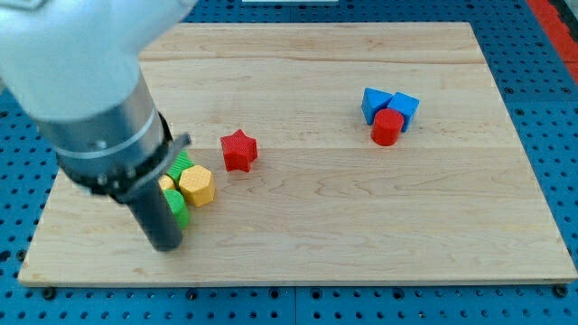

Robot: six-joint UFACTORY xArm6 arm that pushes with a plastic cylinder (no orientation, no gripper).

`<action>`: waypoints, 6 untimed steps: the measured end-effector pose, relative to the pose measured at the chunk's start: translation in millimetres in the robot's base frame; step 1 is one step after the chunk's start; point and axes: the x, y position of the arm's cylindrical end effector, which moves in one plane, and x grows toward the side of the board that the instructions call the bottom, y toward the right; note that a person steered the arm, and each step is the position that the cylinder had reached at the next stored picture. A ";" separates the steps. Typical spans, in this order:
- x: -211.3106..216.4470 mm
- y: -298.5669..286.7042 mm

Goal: Separate the green blocks from the yellow blocks

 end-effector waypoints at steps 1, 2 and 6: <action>-16.6 -11.7; -40.0 -11.7; -79.3 -20.1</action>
